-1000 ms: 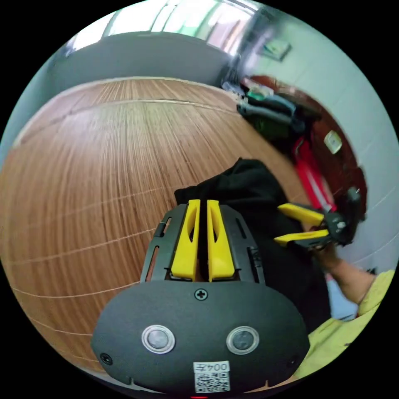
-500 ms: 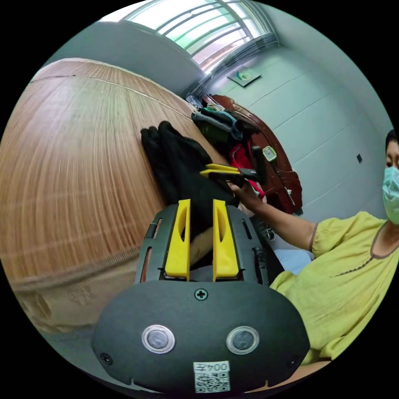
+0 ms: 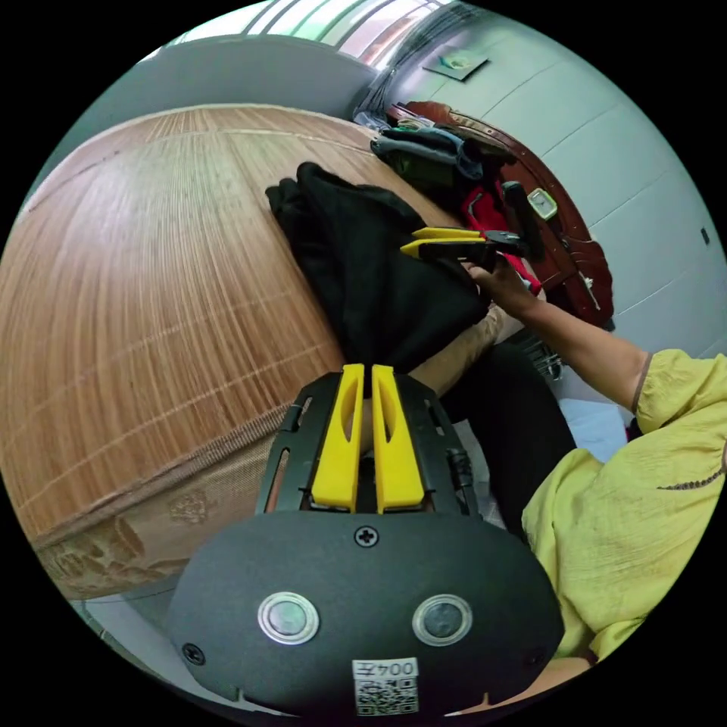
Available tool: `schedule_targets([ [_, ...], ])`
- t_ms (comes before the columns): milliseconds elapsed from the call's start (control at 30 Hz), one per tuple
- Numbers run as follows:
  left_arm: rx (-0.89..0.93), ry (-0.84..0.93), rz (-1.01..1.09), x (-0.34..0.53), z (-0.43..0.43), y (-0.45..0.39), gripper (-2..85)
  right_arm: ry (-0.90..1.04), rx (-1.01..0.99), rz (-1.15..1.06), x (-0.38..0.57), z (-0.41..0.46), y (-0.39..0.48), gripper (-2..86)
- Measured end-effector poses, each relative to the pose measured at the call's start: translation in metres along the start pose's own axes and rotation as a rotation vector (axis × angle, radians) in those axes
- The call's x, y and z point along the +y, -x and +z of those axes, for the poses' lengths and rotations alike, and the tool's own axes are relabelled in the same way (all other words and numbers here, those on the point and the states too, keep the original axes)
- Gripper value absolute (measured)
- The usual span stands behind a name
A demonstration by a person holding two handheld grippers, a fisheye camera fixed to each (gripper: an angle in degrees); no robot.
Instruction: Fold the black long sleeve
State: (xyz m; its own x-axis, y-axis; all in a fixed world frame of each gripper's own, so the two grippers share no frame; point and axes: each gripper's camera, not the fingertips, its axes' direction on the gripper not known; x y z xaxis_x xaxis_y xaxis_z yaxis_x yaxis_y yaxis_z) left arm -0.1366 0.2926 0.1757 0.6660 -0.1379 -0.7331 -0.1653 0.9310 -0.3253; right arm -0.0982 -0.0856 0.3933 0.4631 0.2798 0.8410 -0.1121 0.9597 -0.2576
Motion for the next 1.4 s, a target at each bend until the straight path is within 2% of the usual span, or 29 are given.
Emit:
schedule_targets([
  [67,0.093,-0.019,-0.045,0.007,0.013,0.011,2.7,0.003,0.009,-0.006,0.000,0.000,0.001,21.3],
  [200,0.091,-0.031,-0.042,0.000,-0.015,0.001,3.4,0.002,0.000,0.000,0.000,-0.002,-0.002,21.3],
  [267,0.007,-0.160,-0.027,-0.010,-0.054,-0.020,4.2,0.000,-0.003,0.001,0.001,-0.003,-0.004,21.3],
  [333,0.014,-0.269,-0.027,-0.032,-0.071,-0.033,5.1,-0.002,0.000,0.001,0.001,-0.004,-0.004,21.1],
  [400,0.043,-0.349,-0.019,-0.065,-0.069,-0.046,6.8,0.000,0.005,-0.001,0.001,-0.004,-0.003,21.1],
  [467,-0.008,-0.422,-0.016,-0.115,-0.045,-0.063,8.9,-0.001,0.006,-0.001,0.001,-0.005,-0.004,21.1],
  [533,-0.028,-0.405,-0.021,-0.152,-0.011,-0.065,9.6,-0.002,0.003,-0.001,0.002,-0.006,-0.004,21.1],
  [600,-0.092,-0.284,-0.038,-0.182,0.030,-0.057,9.9,-0.002,0.000,-0.001,0.002,-0.006,-0.005,21.1],
  [667,-0.263,-0.096,-0.089,-0.187,0.078,-0.026,8.2,-0.008,-0.009,-0.003,0.003,-0.008,-0.006,21.2],
  [700,-0.256,-0.116,-0.099,-0.180,0.081,-0.016,7.1,-0.011,-0.015,-0.006,0.004,-0.009,-0.006,21.2],
  [733,-0.156,-0.192,-0.161,-0.167,0.075,0.004,5.4,-0.013,-0.023,-0.011,0.004,-0.010,-0.006,21.1],
  [800,-0.067,-0.198,-0.207,-0.164,0.076,0.022,4.0,-0.015,-0.036,-0.010,0.004,-0.011,-0.007,21.1],
  [967,-0.213,-0.191,-0.129,-0.164,0.085,-0.003,2.7,-0.033,-0.108,0.009,0.005,-0.017,-0.016,20.9],
  [1133,-0.171,-0.201,-0.153,-0.159,0.086,0.005,2.3,-0.045,-0.113,0.160,0.003,-0.017,-0.035,14.4],
  [1233,-0.191,-0.199,-0.141,-0.158,0.087,0.001,2.2,0.011,-0.110,0.235,-0.006,-0.013,-0.045,9.8],
  [1400,-0.203,-0.198,-0.139,-0.155,0.088,-0.001,2.2,0.064,-0.011,0.172,-0.017,-0.006,-0.030,7.7],
])
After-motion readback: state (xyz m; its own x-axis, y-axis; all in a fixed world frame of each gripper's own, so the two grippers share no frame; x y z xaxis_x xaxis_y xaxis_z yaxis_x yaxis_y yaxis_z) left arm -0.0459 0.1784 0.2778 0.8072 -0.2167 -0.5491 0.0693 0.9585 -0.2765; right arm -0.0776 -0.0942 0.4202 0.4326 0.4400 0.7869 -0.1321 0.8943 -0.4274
